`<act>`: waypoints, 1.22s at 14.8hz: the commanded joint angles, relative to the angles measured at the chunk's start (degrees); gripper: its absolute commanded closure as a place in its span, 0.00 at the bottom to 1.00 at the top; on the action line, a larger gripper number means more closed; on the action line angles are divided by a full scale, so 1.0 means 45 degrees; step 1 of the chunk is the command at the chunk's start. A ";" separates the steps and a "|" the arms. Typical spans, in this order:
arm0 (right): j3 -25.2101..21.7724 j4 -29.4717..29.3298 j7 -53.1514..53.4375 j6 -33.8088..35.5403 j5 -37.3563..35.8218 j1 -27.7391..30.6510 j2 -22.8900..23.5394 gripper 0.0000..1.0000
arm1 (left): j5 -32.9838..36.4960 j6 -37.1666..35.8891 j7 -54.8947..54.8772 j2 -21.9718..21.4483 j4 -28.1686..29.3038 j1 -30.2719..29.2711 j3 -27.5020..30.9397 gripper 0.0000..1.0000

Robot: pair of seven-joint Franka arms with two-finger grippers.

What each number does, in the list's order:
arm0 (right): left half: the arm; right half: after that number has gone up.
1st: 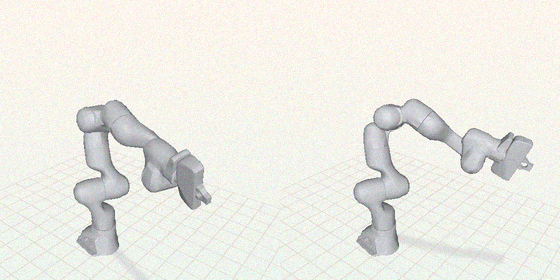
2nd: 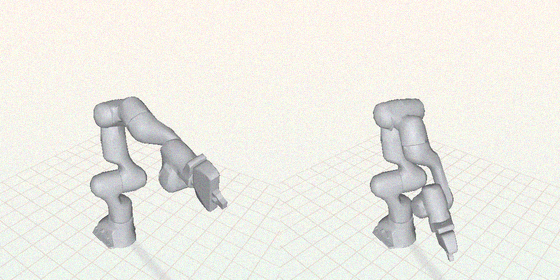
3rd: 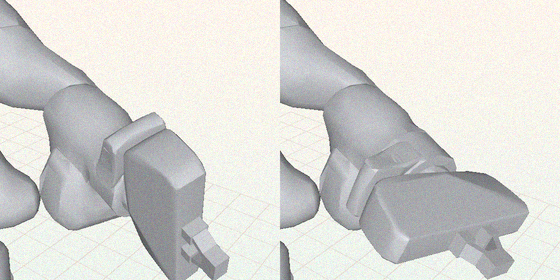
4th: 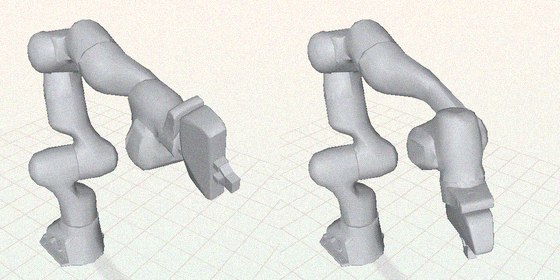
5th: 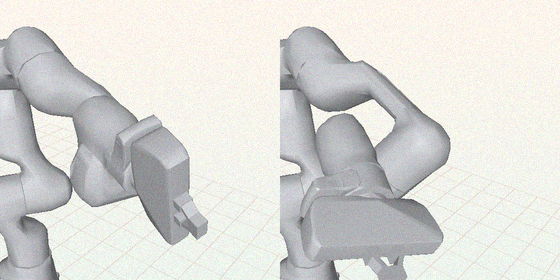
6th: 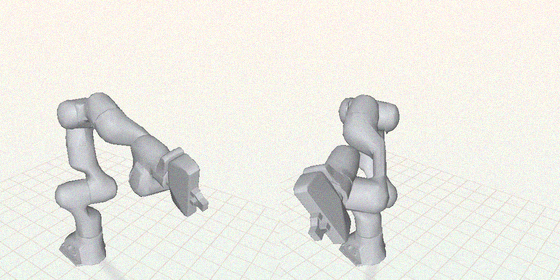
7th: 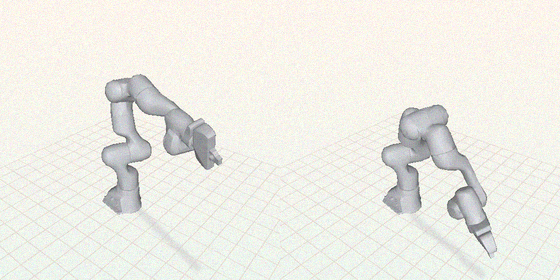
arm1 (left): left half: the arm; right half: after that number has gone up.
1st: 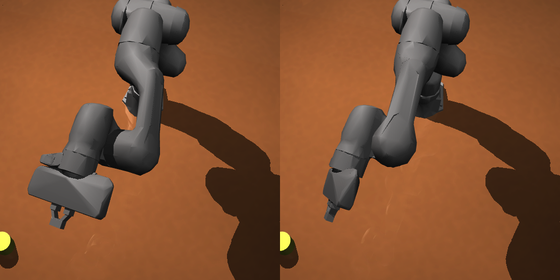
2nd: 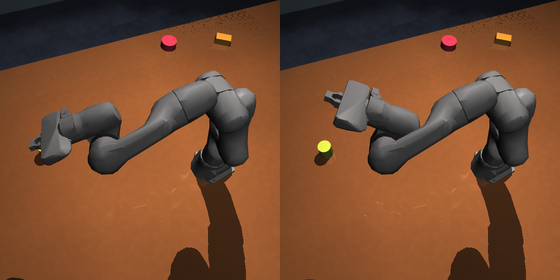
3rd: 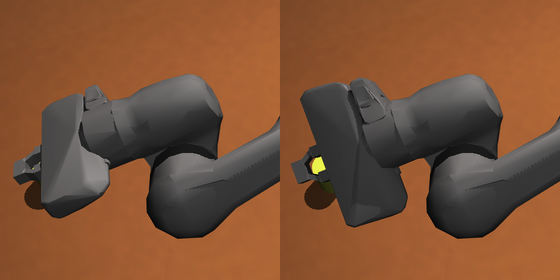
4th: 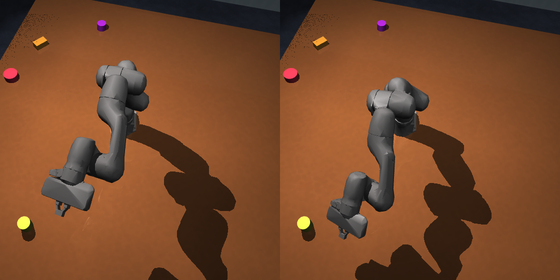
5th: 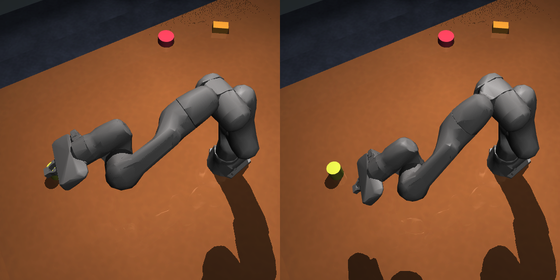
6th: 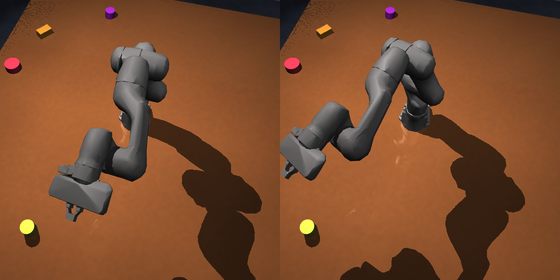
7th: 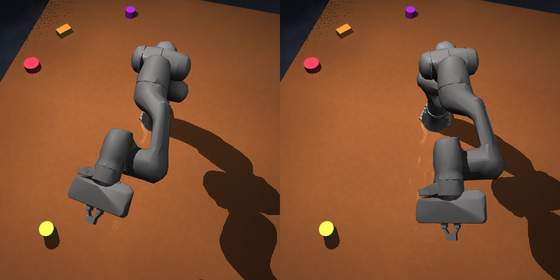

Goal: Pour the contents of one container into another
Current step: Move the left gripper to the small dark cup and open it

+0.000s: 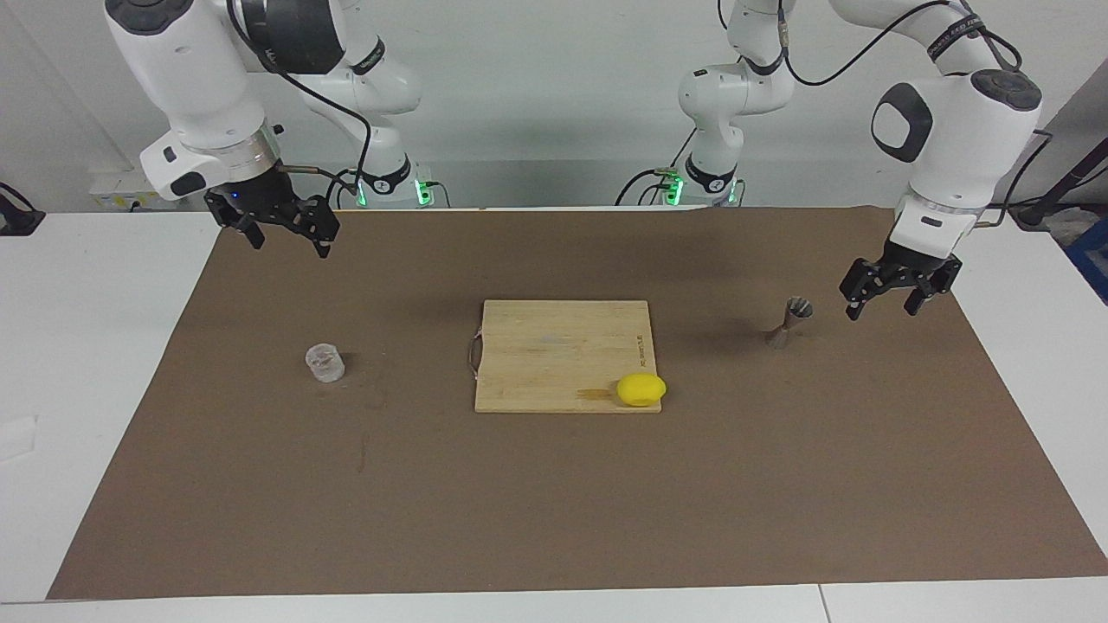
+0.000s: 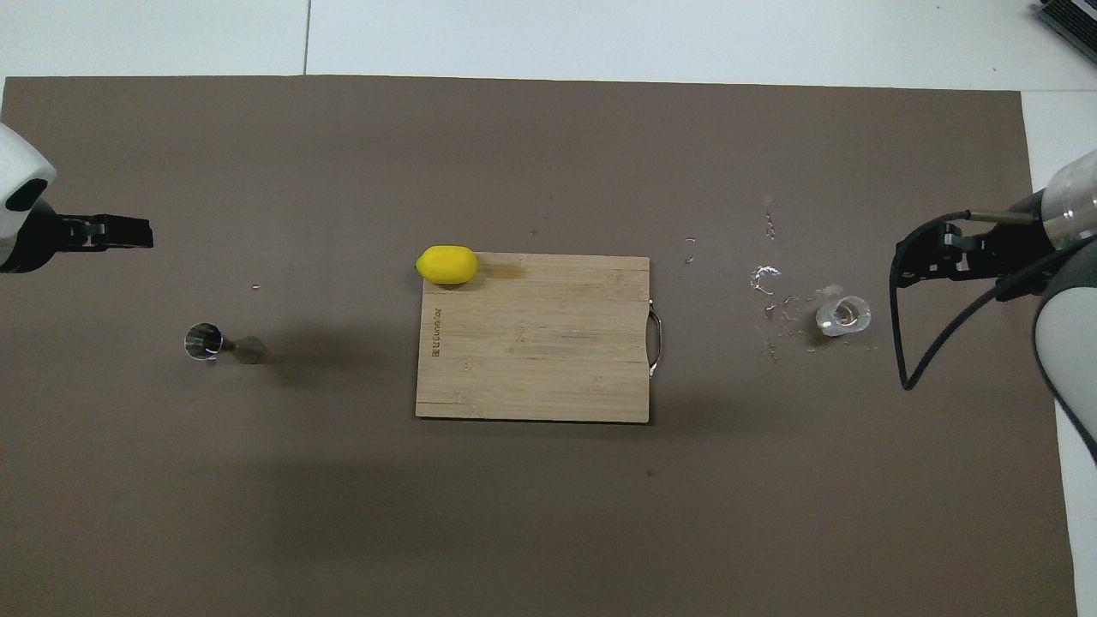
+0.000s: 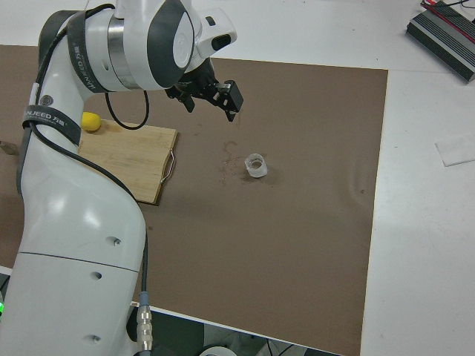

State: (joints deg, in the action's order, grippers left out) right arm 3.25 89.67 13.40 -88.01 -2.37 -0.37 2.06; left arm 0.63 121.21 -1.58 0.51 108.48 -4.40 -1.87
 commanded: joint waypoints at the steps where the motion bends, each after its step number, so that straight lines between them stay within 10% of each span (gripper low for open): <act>1: 0.0059 -0.0082 -0.0186 0.0085 0.0058 0.0142 0.0049 0.00 | -0.0041 0.0991 0.0175 -0.0289 0.0619 -0.0233 -0.0074 0.00; 15: 0.0059 -0.0062 -0.0186 0.0085 0.0078 0.0142 0.0030 0.00 | -0.0822 -0.2812 0.0566 -0.0641 0.0523 -0.0525 -0.0035 0.00; 18: 0.0059 -0.0082 -0.0186 0.0085 0.0058 0.0142 0.0049 0.00 | -0.3139 -0.2834 -0.3050 -0.0602 0.0717 -0.1889 0.0024 0.00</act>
State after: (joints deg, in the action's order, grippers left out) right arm 3.25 89.67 13.40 -88.01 -2.37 -0.37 2.07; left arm -7.47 109.15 -4.39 -1.18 110.08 -8.24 -1.65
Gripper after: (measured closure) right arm 0.000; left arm 0.000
